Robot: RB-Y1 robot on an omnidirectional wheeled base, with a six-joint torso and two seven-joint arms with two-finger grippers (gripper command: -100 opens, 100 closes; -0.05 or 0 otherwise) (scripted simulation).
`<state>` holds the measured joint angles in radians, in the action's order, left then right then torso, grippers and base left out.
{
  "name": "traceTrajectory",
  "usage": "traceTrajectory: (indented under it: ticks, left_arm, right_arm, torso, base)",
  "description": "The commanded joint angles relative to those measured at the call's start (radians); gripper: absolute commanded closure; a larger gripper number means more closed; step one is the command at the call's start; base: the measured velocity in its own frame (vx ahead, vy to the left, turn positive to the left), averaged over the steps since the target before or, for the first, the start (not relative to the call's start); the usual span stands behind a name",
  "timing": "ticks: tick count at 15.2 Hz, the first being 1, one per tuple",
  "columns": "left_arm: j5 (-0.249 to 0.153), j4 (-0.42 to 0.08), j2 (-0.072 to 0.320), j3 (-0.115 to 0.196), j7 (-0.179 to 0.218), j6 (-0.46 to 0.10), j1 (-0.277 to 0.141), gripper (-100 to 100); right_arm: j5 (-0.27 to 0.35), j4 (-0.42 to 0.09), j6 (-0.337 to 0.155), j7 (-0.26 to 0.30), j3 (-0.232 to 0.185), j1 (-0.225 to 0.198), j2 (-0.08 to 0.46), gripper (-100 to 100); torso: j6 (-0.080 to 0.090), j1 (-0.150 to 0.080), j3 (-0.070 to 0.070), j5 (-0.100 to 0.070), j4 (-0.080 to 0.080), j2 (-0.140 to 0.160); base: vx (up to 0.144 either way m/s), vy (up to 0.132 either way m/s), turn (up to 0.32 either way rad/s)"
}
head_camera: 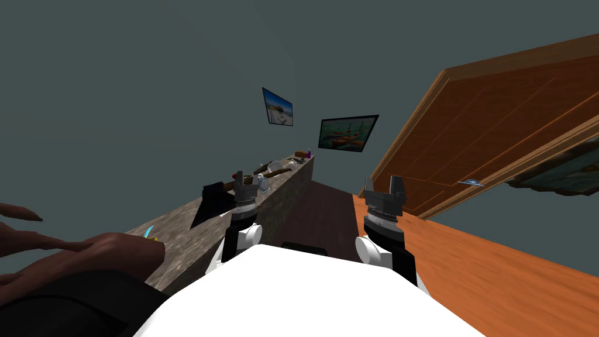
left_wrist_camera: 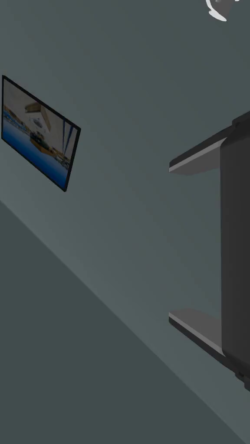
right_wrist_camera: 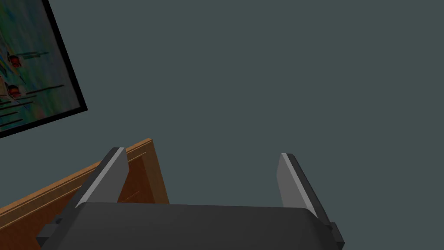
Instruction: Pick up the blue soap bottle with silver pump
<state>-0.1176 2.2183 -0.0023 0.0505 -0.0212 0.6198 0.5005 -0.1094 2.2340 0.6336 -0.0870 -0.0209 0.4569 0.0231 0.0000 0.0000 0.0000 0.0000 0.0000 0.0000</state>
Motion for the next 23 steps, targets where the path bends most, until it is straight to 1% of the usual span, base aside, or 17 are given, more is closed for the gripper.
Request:
traceTrajectory:
  ticks: [1,2,3,5,6,8,9,10,11,12,13,16,18,19,20,21,23]
  left_arm:
    - [0.000,-0.001,0.036,-0.001,0.011,0.002,0.020,-100]
    - [0.000,-0.002,0.061,-0.001,0.022,0.003,0.039,-100]
    - [0.000,-0.002,0.061,-0.001,0.022,0.003,0.039,-100]
    - [-0.001,-0.006,0.108,-0.002,0.056,0.008,0.093,-100]
    - [-0.001,-0.006,0.108,-0.002,0.056,0.008,0.093,-100]
    - [-0.003,-0.010,0.147,-0.003,0.103,0.014,0.151,-100]
    - [-0.003,-0.010,0.147,-0.003,0.103,0.014,0.166,-100]
    - [-0.004,-0.012,0.163,-0.004,0.132,0.018,0.192,-100]
    - [-0.004,-0.012,0.163,-0.004,0.132,0.018,0.208,-100]
    - [-0.006,-0.014,0.179,-0.004,0.164,0.022,0.232,-100]
    - [-0.006,-0.014,0.179,-0.004,0.164,0.022,0.253,-100]
    - [-0.011,-0.019,0.208,-0.003,0.232,0.031,0.324,-100]
    - [-0.011,-0.019,0.208,-0.003,0.236,0.031,0.351,-100]
    - [-0.014,-0.021,0.223,-0.002,0.276,0.037,0.388,-100]
    - [-0.014,-0.021,0.223,-0.002,0.276,0.037,0.403,-100]
    - [-0.017,-0.023,0.238,-0.001,0.309,0.042,0.426,-100]
    - [-0.017,-0.023,0.238,-0.001,0.319,0.042,0.457,-100]
  right_arm:
    - [0.000,0.000,0.000,0.000,0.000,0.000,0.000,0]
    - [0.000,0.000,0.000,0.000,0.000,0.000,0.000,0]
    - [0.000,0.000,0.000,0.000,0.000,0.000,0.000,0]
    - [0.000,0.000,0.000,0.000,0.000,0.000,0.000,0]
    - [0.000,0.000,0.000,0.000,0.000,0.000,0.000,0]
    - [0.000,0.000,0.000,0.000,0.000,0.000,0.000,0]
    - [0.000,0.000,0.000,0.000,0.000,0.000,0.000,0]
    - [0.000,0.000,0.000,0.000,0.000,0.000,0.000,0]
    - [0.000,0.000,0.000,0.000,0.000,0.000,0.000,0]
    - [0.000,0.000,0.000,0.000,0.000,0.000,0.000,0]
    - [0.000,0.000,0.000,0.000,0.000,0.000,0.000,0]
    - [0.000,0.000,0.000,0.000,0.000,0.000,0.000,0]
    - [0.000,0.000,0.000,0.000,0.000,0.000,0.000,0]
    - [0.000,0.000,0.000,0.000,0.000,0.000,0.000,0]
    - [0.000,0.000,0.000,0.000,0.000,0.000,0.000,0]
    - [0.000,0.000,0.000,0.000,0.000,0.000,0.000,0]
    - [0.000,0.000,0.000,0.000,0.000,0.000,0.000,0]
  torso:
    - [0.000,0.000,0.000,0.000,0.000,0.000]
    - [0.000,0.000,0.000,0.000,0.000,0.000]
    - [0.000,0.001,-0.001,0.000,0.000,-0.001]
    - [0.000,0.001,-0.002,0.000,-0.001,-0.003]
    - [0.000,0.001,-0.002,0.000,-0.001,-0.004]
    - [0.000,0.001,-0.003,0.000,-0.001,-0.005]
    - [0.000,0.002,-0.003,0.000,-0.001,-0.006]
    - [0.000,0.002,-0.003,0.000,-0.001,-0.006]
    - [0.000,0.002,-0.003,0.000,-0.001,-0.006]
    - [0.000,0.002,-0.003,0.000,-0.001,-0.006]
    - [0.000,0.002,-0.003,0.000,-0.001,-0.006]
    - [0.000,0.002,-0.003,0.000,-0.001,-0.005]
    - [0.000,0.002,-0.003,0.000,-0.001,-0.006]
    - [0.000,0.002,-0.003,0.000,-0.001,-0.005]
    - [0.000,0.002,-0.003,0.000,-0.001,-0.005]
    - [0.000,0.002,-0.003,0.000,-0.001,-0.005]
    - [0.000,0.002,-0.004,0.000,-0.001,-0.006]
  base:
    - [0.012,0.004,-0.011]
    - [0.036,0.011,-0.023]
    - [0.044,0.012,-0.017]
    - [0.063,0.011,-0.030]
    - [0.070,0.009,-0.026]
    - [0.081,0.014,-0.044]
    - [0.087,0.022,-0.039]
    - [0.087,0.024,-0.041]
    - [0.078,0.022,-0.033]
    - [0.080,0.018,-0.034]
    - [0.073,0.015,-0.033]
    - [0.078,0.023,-0.048]
    - [0.074,0.025,-0.030]
    - [0.070,0.018,-0.037]
    - [0.073,0.021,-0.045]
    - [0.095,0.020,-0.077]
    - [0.078,0.027,-0.030]
